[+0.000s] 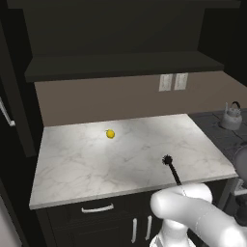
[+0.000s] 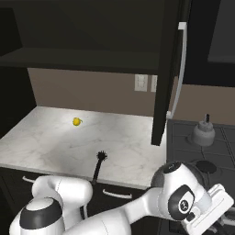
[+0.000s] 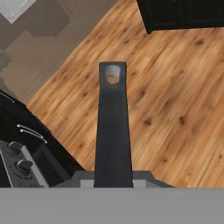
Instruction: Pick the pan from the cabinet and place it on the stove. Then turn on the stove burner for the pan.
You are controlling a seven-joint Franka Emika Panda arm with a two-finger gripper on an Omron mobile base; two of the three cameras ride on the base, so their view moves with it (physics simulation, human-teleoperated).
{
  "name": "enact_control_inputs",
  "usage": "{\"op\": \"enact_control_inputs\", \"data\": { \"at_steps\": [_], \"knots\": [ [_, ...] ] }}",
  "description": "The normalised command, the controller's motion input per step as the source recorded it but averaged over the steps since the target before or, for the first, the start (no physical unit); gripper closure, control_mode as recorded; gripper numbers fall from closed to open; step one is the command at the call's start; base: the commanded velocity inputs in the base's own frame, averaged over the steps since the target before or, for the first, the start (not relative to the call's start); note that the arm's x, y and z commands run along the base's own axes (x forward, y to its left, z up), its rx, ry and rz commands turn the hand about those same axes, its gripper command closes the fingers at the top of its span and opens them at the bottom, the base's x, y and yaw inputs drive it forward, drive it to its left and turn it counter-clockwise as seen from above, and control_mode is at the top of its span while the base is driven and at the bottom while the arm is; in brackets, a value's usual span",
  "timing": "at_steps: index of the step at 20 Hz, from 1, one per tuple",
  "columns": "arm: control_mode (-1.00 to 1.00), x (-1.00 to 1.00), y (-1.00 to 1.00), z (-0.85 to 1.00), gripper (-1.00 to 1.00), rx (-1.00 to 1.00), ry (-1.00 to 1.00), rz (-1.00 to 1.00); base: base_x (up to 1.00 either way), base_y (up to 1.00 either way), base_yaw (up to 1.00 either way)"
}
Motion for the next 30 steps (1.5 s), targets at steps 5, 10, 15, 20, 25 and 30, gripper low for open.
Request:
{"op": "enact_control_inputs", "data": {
  "at_steps": [5, 10, 15, 20, 25, 30],
  "knots": [
    [-1.00, 0.00, -0.52, -0.08, 1.00, 0.10, 0.00, 0.00, 0.00, 0.00, 0.00],
    [-1.00, 0.00, -0.17, -0.03, 1.00, 0.10, 0.00, 0.00, 0.00, 0.00, 0.00],
    [-1.00, 0.01, -0.01, -0.05, 1.00, 0.04, 0.00, 0.00, 0.00, 0.00, 0.00],
    [-1.00, 0.00, 0.00, -0.10, 1.00, 0.03, 0.00, 0.00, 0.00, 0.00, 0.00],
    [-1.00, 0.00, -0.04, -0.14, 1.00, 0.05, 0.00, 0.00, 0.00, 0.00, 0.00],
    [-1.00, 0.00, -0.02, -0.16, 1.00, 0.05, 0.00, 0.00, 0.00, 0.00, 0.00]
  ]
}}
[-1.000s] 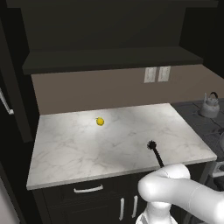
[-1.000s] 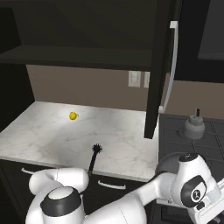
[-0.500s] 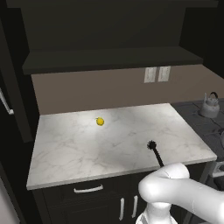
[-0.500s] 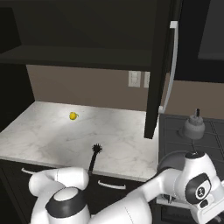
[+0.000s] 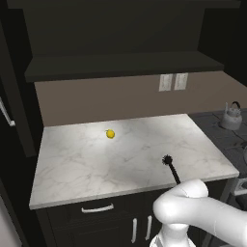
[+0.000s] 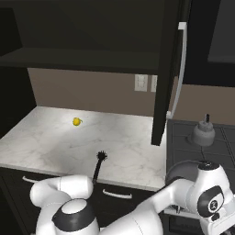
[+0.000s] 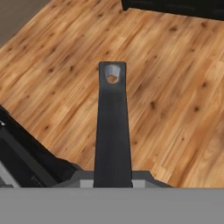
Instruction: Pick the pan from the cabinet and place it on the stove. Then turn on the stove burner for the pan.
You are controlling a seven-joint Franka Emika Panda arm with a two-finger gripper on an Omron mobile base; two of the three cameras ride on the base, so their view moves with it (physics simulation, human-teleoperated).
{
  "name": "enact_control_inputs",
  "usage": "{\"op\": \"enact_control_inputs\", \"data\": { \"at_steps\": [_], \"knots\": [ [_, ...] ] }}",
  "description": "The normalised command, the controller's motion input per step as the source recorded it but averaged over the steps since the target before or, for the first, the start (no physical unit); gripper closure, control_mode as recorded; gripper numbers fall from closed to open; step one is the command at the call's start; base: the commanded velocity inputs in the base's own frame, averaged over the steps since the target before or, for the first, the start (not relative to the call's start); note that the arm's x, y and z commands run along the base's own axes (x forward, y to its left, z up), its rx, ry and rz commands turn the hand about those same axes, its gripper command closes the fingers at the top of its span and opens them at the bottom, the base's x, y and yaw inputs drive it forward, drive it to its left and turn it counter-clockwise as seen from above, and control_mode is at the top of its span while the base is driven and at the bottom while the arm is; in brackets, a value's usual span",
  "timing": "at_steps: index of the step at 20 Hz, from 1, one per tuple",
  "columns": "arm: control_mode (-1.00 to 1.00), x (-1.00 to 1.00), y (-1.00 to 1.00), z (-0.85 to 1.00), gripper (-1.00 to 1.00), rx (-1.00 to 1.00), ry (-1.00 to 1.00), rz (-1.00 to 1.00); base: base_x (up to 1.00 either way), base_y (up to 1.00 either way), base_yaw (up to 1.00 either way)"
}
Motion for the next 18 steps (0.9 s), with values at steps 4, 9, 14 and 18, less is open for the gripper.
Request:
{"op": "enact_control_inputs", "data": {
  "at_steps": [4, 9, 14, 18],
  "knots": [
    [-1.00, 0.00, -0.04, -0.15, 1.00, 0.05, 0.00, 0.00, 0.00, 0.00, 0.00],
    [-1.00, 0.02, -0.11, -0.07, 1.00, 0.04, 0.00, 0.00, 0.00, 0.00, 0.00],
    [-1.00, 0.07, -0.28, 0.00, 1.00, 0.05, 0.00, 0.00, 0.00, 0.00, 0.00],
    [-1.00, 0.14, -0.23, 0.00, 1.00, 0.00, 0.06, 0.00, 0.00, 0.00, 0.00]
  ]
}}
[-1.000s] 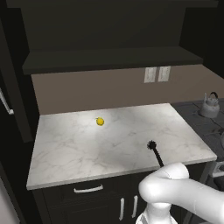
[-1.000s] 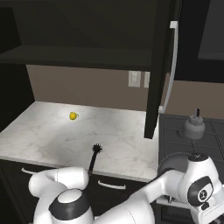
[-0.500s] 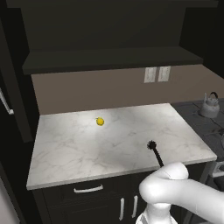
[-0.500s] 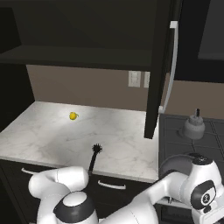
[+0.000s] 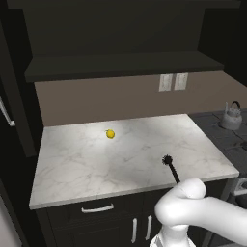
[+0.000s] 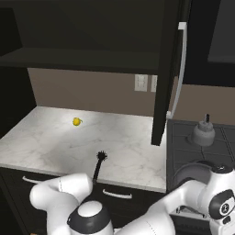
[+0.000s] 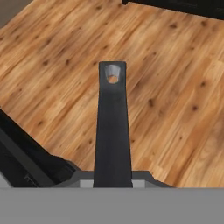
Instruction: Pick the pan from the cabinet and place it on the stove. Then turn on the stove burner for the pan.
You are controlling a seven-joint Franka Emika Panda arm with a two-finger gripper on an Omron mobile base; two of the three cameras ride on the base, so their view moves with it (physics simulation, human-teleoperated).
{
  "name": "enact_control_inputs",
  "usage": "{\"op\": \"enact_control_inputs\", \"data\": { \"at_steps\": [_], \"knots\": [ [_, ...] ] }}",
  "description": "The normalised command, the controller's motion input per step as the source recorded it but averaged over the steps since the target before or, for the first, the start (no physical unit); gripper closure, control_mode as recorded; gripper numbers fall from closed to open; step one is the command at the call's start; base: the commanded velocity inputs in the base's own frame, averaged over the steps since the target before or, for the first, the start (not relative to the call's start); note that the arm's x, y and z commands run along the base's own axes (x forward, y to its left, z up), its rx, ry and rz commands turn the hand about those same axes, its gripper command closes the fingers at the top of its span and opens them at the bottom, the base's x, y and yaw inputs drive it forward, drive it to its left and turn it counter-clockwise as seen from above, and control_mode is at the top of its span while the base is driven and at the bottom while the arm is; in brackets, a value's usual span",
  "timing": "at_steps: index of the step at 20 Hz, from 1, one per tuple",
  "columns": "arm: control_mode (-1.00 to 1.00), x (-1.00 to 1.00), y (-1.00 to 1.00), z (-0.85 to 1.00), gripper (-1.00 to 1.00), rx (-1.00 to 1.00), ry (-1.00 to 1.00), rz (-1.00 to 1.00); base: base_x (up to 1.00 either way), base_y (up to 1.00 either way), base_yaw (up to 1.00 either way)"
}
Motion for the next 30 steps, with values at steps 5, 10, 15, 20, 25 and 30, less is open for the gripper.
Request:
{"op": "enact_control_inputs", "data": {
  "at_steps": [5, 10, 15, 20, 25, 30],
  "knots": [
    [-1.00, 0.23, -0.31, 0.00, 1.00, 0.00, 0.08, 0.00, 0.00, 0.00, 0.00],
    [-1.00, 0.35, -0.16, 0.00, 1.00, 0.00, 0.05, 0.00, 0.00, 0.00, 0.00],
    [-1.00, 0.18, -0.07, 0.00, 1.00, 0.01, 0.00, -0.01, 0.00, 0.00, 0.00],
    [-1.00, 0.29, -0.03, 0.00, 1.00, 0.00, 0.00, -0.02, 0.00, 0.00, 0.00],
    [-1.00, 0.30, 0.00, 0.00, 1.00, -0.02, 0.00, -0.02, 0.00, 0.00, 0.00],
    [-1.00, 0.26, 0.00, 0.00, 1.00, 0.00, 0.00, 0.00, 0.00, 0.00, 0.00]
  ]
}}
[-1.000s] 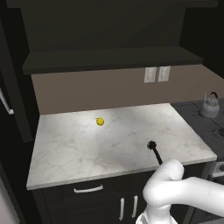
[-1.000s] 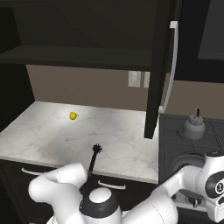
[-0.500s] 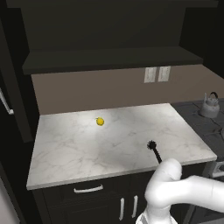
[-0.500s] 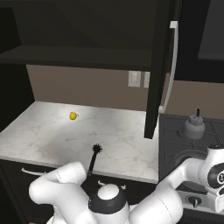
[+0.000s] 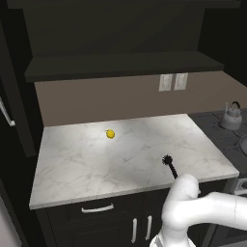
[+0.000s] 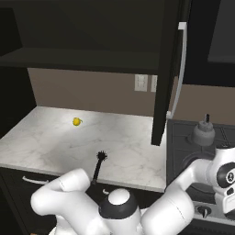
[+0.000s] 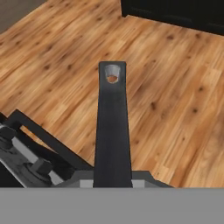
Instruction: Pick the pan from the cabinet and place it on the stove. Then turn on the stove burner for the pan.
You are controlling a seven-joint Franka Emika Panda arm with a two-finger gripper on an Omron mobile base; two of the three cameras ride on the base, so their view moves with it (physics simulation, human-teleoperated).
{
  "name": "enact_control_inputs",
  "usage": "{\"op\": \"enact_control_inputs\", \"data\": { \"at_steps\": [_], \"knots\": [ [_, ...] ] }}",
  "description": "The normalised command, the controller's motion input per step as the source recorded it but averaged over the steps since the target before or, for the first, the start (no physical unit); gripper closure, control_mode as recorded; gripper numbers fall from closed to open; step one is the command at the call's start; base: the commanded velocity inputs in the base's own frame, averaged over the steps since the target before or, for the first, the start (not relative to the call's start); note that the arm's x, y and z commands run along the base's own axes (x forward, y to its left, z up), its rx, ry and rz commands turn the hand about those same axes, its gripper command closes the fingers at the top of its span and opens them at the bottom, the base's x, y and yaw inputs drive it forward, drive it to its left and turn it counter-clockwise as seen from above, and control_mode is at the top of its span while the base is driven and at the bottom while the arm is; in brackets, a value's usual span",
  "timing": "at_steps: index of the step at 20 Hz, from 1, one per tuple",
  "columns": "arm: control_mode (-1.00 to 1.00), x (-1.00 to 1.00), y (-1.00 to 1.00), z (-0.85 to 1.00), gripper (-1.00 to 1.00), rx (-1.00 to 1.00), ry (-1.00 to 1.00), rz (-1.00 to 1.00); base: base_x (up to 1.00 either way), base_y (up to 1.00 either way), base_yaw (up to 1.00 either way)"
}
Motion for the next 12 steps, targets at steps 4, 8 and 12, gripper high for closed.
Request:
{"op": "enact_control_inputs", "data": {
  "at_steps": [4, 8, 12],
  "knots": [
    [-1.00, 0.21, -0.02, -0.03, 1.00, 0.00, 0.00, 0.00, 0.00, 0.00, 0.00],
    [-1.00, 0.16, -0.09, -0.16, 1.00, 0.00, 0.00, 0.00, 0.00, 0.00, 0.00],
    [-1.00, 0.21, -0.15, -0.23, 1.00, 0.00, 0.00, 0.00, 0.00, 0.00, 0.00]
  ]
}}
